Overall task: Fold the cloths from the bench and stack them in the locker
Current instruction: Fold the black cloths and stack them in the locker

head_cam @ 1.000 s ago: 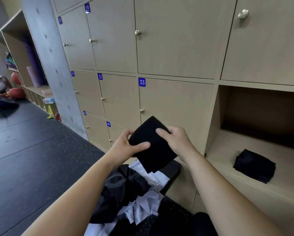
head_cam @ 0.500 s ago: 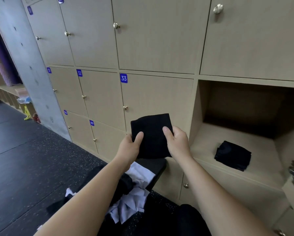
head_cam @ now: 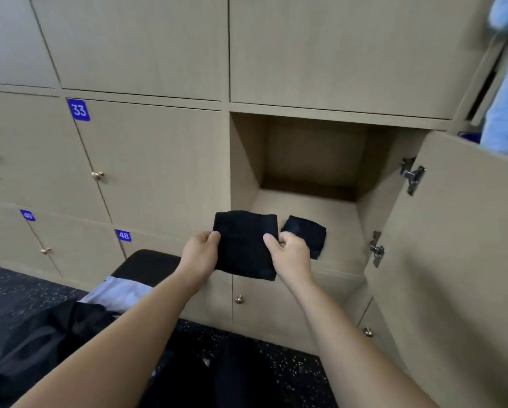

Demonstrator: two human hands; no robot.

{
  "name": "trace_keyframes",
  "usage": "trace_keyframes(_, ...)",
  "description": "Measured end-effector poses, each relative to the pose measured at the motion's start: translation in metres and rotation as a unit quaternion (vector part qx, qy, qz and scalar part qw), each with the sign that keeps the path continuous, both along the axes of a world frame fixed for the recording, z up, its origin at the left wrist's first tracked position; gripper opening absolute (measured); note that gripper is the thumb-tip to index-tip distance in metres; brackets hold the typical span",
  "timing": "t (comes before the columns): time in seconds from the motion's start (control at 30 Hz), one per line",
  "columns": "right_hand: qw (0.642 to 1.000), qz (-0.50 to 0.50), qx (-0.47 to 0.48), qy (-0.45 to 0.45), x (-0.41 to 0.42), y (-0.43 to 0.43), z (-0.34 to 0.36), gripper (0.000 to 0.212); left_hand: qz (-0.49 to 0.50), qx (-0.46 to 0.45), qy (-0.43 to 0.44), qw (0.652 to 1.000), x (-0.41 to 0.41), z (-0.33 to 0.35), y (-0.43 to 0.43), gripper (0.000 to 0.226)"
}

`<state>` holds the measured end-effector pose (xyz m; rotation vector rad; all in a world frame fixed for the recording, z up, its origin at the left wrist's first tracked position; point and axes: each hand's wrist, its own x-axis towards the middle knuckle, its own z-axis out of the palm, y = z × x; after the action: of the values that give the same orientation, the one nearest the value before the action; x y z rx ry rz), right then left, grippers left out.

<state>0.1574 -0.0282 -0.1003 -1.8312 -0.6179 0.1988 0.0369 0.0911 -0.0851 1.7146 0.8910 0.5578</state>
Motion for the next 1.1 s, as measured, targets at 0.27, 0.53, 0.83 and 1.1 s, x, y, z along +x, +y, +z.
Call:
trace_keyframes(0.27, 0.994, -0.032, -0.072, 0.072, 0.076, -0.044, -0.043, 0.021, -0.062, -0.067, 0.018, 0.996, 0.080, -0.020, -0.030, 0.024)
trace_keyframes(0.53, 0.989, -0.101, -0.064, 0.089, 0.131, -0.047, -0.064, 0.007, -0.075, -0.057, 0.033, 0.995, 0.154, -0.043, -0.023, 0.022)
trace_keyframes(0.83, 0.986, -0.141, -0.038, 0.086, 0.221, -0.013, -0.069, 0.010, -0.092, -0.045, 0.023, 0.994, 0.249, -0.044, 0.010, 0.020)
trace_keyframes(1.1, 0.983, -0.155, -0.040, 0.091, 0.255, 0.002, -0.099, 0.018, -0.108, -0.061, 0.035, 0.992, 0.286, -0.073, 0.029, 0.019)
